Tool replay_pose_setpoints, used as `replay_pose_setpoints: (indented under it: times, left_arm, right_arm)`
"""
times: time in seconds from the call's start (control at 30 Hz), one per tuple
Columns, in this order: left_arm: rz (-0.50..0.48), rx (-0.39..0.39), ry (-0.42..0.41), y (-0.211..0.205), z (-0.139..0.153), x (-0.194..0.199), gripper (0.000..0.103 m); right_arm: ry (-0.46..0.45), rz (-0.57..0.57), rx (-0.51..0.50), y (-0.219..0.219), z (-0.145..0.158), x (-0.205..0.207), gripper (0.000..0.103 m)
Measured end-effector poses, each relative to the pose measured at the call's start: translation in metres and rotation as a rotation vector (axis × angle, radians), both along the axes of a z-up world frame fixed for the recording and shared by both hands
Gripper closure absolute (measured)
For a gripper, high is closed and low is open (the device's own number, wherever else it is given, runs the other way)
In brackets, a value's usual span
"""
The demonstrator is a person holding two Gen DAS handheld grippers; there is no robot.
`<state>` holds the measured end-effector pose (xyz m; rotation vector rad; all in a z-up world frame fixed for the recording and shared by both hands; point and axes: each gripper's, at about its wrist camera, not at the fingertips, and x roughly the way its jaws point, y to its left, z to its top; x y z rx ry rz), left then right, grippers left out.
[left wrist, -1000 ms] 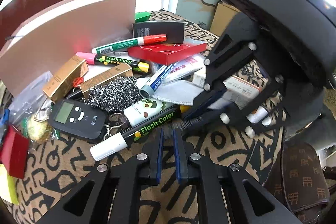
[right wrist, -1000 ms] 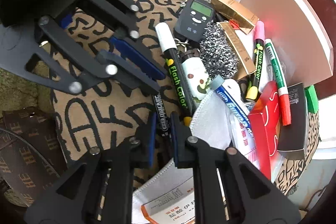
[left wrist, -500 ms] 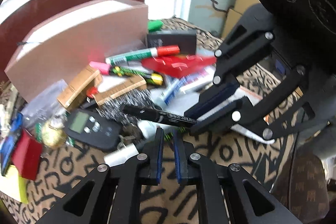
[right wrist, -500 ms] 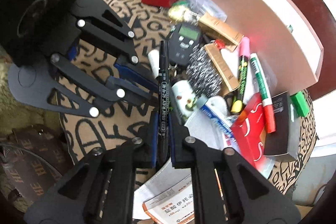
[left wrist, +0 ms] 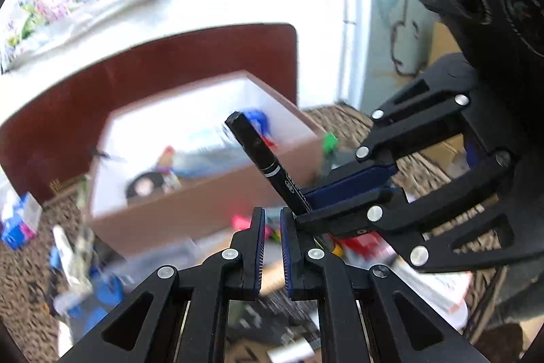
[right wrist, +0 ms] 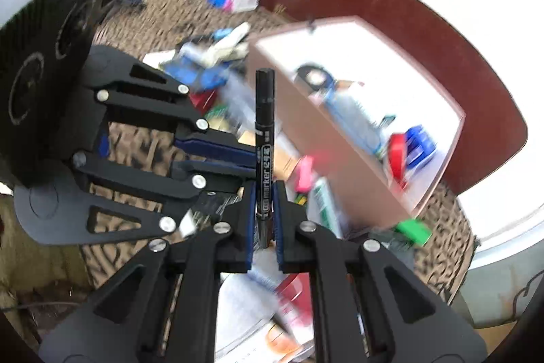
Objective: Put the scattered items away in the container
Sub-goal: 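Lift the black marker and carry it over the tan box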
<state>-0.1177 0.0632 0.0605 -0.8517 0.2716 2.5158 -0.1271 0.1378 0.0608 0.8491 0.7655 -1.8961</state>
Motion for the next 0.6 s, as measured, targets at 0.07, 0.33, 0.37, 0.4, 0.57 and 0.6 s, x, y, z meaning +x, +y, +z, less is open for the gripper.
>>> replay_pose_setpoints:
  times: [0.07,0.33,0.37,0.4,0.57,0.6]
  left_arm:
    - [0.027,0.002,0.021,0.001,0.009,-0.023,0.095]
    - [0.101,0.039,0.042,-0.01,0.021,-0.088,0.095]
    - [0.109,0.039,0.041,-0.012,0.021,-0.096,0.095]
    - [0.117,0.037,0.039,-0.014,0.019,-0.104,0.095]
    - [0.163,0.043,0.013,-0.02,0.004,-0.143,0.095]
    - [0.173,0.051,0.002,-0.021,0.0,-0.15,0.095]
  right_arm:
    - [0.014,-0.021,-0.022,-0.006,0.012,-0.014,0.092]
    - [0.046,-0.119,-0.103,-0.03,0.043,-0.081,0.092]
    - [0.04,-0.136,-0.111,-0.032,0.043,-0.091,0.092]
    - [0.034,-0.157,-0.12,-0.035,0.043,-0.101,0.092]
    - [-0.013,-0.25,-0.129,-0.047,0.03,-0.148,0.092]
    - [-0.031,-0.27,-0.129,-0.049,0.025,-0.157,0.092]
